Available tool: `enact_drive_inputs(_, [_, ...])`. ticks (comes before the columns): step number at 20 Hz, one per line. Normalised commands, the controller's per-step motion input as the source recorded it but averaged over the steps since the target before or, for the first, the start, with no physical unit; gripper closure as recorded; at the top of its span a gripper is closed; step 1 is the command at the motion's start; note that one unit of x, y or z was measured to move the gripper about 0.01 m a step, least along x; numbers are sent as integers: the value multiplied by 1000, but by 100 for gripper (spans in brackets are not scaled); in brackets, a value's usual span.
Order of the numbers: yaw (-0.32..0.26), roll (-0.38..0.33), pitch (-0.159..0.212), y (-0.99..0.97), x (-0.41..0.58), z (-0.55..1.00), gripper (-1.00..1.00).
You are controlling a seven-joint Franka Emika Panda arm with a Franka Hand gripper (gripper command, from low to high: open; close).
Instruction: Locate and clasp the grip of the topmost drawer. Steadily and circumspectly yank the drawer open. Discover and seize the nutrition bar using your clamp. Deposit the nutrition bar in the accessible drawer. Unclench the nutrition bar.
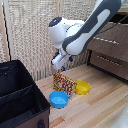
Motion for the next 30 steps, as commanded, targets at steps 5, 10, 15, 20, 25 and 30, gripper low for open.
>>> enact_drive_inputs(5, [-231,281,117,131,130,122,-100])
enact_drive_inputs(10, [-200,156,112,159,358,97,-100])
enact_drive_inputs(15, [-135,97,112,43,504,0,-100])
enact_drive_inputs(20, [-94,69,123,0,574,-84,-100])
enact_drive_inputs(25, [-29,44,140,0,222,-390,-100])
enact_drive_inputs(30, [-13,23,49,59,-83,-454,-100])
